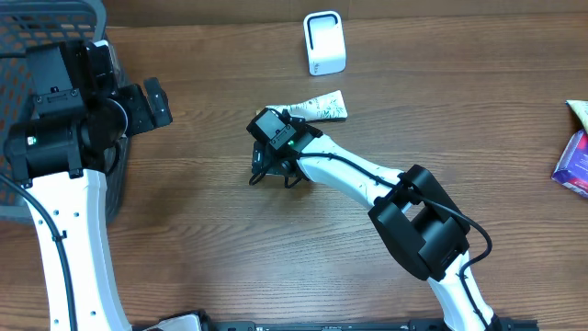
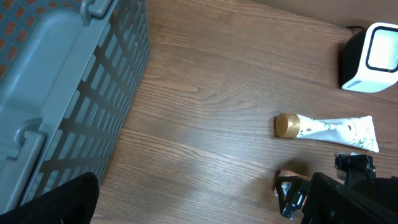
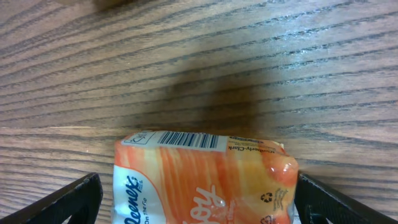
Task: Scan the item barcode
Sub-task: 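Lift the tissue pack and carry it toward the scanner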
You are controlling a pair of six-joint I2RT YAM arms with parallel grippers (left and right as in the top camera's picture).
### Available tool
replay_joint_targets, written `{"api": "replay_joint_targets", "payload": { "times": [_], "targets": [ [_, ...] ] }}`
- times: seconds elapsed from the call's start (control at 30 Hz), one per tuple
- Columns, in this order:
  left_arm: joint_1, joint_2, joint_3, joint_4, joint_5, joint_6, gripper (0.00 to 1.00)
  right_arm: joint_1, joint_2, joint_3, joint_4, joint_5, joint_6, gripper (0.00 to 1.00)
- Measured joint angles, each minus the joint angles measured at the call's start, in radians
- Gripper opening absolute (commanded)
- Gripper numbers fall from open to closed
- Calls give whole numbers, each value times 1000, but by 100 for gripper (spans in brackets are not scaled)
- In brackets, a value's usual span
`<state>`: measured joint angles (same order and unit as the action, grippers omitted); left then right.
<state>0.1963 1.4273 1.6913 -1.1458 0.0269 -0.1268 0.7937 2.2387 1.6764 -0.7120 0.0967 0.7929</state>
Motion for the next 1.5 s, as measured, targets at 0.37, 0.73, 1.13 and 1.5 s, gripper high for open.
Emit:
{"api": "replay_joint_targets", "payload": {
  "times": [0.37, 0.73, 1.13, 1.5],
  "targets": [
    [0, 0, 0, 0, -2, 0, 100, 1, 23, 26, -31, 15, -9, 77],
    [0, 0, 0, -2, -2, 0, 100, -9, 51, 104, -198, -31, -14, 63],
    [0, 0, 0, 18, -47, 0, 100, -14, 47, 124, -278, -83, -141, 62],
    [0, 0, 0, 24, -115, 0, 100, -181, -130, 101, -338, -93, -363, 59]
  ]
}}
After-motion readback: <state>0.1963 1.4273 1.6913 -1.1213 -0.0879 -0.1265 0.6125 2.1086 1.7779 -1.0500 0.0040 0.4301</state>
